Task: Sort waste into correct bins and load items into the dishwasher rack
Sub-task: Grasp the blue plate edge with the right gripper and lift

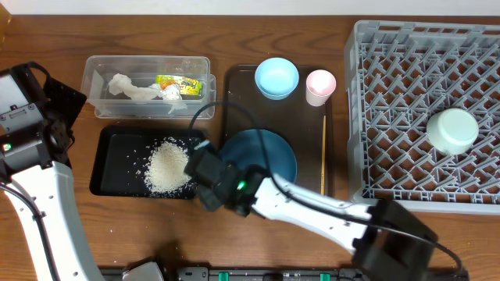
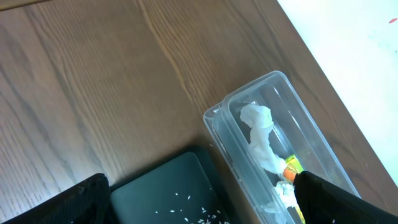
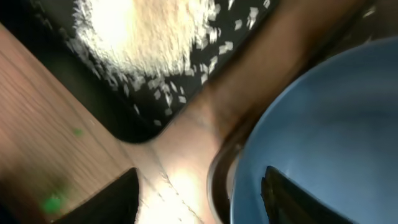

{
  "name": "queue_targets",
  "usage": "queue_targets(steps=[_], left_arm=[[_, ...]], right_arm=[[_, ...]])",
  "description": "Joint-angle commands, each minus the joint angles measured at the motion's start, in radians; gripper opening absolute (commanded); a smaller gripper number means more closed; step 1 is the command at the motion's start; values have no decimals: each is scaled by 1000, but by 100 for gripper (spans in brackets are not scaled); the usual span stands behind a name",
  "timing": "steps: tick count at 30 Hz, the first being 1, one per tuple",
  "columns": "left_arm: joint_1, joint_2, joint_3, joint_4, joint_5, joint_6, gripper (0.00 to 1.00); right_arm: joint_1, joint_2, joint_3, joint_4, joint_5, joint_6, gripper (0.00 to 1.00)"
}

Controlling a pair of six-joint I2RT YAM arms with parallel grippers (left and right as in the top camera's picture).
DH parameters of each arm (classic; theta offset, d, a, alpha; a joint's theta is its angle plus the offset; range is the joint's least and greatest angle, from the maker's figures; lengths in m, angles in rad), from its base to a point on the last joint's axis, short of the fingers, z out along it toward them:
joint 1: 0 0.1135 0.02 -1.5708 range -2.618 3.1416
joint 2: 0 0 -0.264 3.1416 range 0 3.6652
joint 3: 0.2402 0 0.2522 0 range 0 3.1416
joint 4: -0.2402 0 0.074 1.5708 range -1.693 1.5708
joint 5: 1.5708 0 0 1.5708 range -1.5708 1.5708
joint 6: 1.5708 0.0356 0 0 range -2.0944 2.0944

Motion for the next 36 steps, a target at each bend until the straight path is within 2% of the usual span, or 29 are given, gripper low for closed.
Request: queue_targets(steps=[1,3,16,31,33,36], left_arm=[[4,4,10,-3,-12,-5,96],[4,4,10,-3,-12,-5,96],[5,4,10,-3,-12,-5,96],[4,4,10,-3,-12,-5,96],[4,4,10,-3,-12,-5,96],[4,4,10,-3,-12,-5,96]], right_arm=[[12,8,2,-3,76,3,49],[12,9,2,-5,76,3,46],[14,57,2,-82,74,4,45],[26,57,2,-137,48,8,21],[27,57,3,-127,48,8,16],[27,57,8,-123,48,19,2]])
